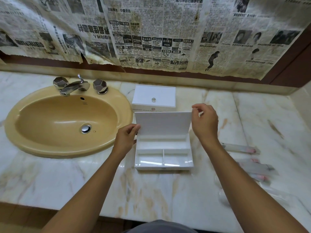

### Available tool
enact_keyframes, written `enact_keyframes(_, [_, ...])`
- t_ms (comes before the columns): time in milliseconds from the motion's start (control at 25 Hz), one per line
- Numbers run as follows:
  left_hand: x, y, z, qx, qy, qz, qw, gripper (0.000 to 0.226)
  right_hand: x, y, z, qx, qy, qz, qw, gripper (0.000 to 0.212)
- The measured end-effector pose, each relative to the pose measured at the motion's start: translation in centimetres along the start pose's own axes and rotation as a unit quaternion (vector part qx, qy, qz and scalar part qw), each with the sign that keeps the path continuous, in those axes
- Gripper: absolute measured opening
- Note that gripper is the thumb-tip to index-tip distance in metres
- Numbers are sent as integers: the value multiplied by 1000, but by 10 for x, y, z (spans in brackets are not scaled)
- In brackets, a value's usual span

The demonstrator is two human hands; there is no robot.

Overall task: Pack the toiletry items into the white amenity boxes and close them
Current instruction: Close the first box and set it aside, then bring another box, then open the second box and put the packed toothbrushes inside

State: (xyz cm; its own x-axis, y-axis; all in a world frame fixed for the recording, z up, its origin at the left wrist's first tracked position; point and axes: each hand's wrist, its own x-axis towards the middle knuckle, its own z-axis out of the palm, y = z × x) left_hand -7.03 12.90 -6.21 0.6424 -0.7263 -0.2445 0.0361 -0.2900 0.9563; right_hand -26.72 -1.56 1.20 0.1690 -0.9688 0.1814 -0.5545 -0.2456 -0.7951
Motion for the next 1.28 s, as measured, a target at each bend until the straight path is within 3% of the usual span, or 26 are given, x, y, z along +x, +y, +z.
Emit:
enact_keyframes(200, [6, 0, -1, 9, -7, -18, 1000, 25, 1, 50, -10, -99, -2, 68, 993, 23])
enact_keyframes(400, [3, 2, 1, -1, 1, -21, 1000, 26, 5, 82, -28, -317, -188, 150, 917, 39])
enact_keyframes(600, [0, 4, 2, -7, 5, -22, 1000, 24, -4, 92, -30, -363, -236, 161, 887, 41])
enact_keyframes(960, [-5, 7, 4, -14, 7, -18, 1000, 21, -11, 78, -27, -311, -153, 119, 930, 37])
enact_keyframes(1280, [-3, 8, 3, -4, 1, -29, 1000, 24, -5, 3, -40, -188, -61, 15, 980, 26])
